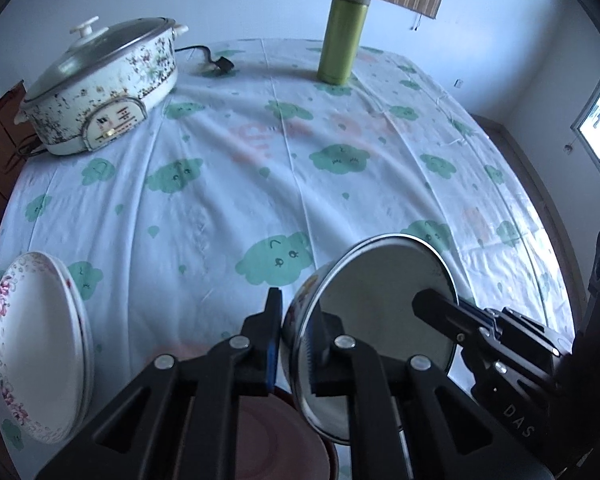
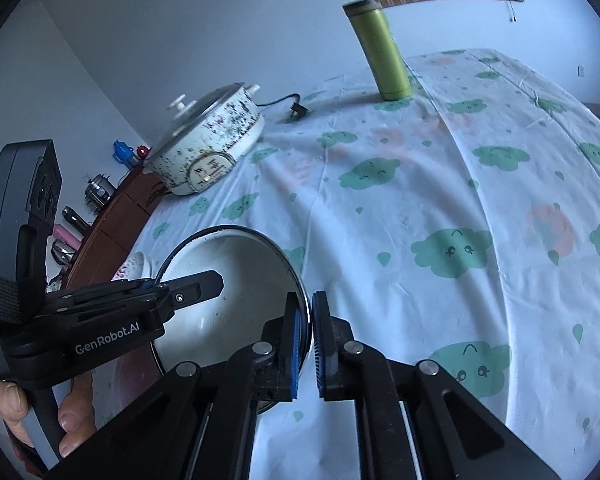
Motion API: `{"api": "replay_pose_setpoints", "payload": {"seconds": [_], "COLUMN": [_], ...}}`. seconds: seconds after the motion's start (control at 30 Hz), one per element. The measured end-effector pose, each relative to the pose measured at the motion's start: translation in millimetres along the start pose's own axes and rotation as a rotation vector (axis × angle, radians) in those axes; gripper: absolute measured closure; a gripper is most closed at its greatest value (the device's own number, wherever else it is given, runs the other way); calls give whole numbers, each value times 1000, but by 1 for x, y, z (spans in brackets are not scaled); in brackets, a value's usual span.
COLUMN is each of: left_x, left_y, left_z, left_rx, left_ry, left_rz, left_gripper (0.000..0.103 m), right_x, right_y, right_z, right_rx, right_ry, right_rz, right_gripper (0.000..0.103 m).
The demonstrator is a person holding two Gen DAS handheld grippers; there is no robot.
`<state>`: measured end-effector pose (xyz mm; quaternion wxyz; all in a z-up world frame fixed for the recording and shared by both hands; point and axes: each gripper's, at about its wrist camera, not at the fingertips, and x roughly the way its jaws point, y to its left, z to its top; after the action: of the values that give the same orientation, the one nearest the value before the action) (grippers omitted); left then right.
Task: Organize plates and bowls
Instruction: 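Close both grippers on the white enamel bowl rim and lift it, then lower the white enamel bowl into the nested red and steel bowls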
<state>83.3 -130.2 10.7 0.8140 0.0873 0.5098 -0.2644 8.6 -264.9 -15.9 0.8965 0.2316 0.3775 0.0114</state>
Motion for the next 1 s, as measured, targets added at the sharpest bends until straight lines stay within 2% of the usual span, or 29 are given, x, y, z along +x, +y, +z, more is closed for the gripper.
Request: {"api": "replay_pose_setpoints", "payload": {"seconds": [0.23, 0.43, 0.53, 0.73, 1.0], "left_x": [-22, -43, -49, -65, -77], "left_y": [16, 23, 31, 42, 70], "left_z": [-10, -13, -12, -26, -62], "left_rx": [-36, -44, -67, -79, -119], "left_ry": [-43, -105, -116, -130, -109], "left_rz": [-26, -10, -26, 6, 46], "left_gripper": [95, 95, 94, 94, 94], "right_x": [-10, -29, -33, -36, -32], "right_y": [23, 51, 61, 80, 118], "right_z": [-2, -1, 2, -2, -26], "right_rx": [-51, -119, -136, -154, -241], "right_ry": [-23, -88, -106, -80, -19], "right_rz": [16, 5, -5, 27, 52], "right_gripper": [95, 94, 93, 93, 93]}}
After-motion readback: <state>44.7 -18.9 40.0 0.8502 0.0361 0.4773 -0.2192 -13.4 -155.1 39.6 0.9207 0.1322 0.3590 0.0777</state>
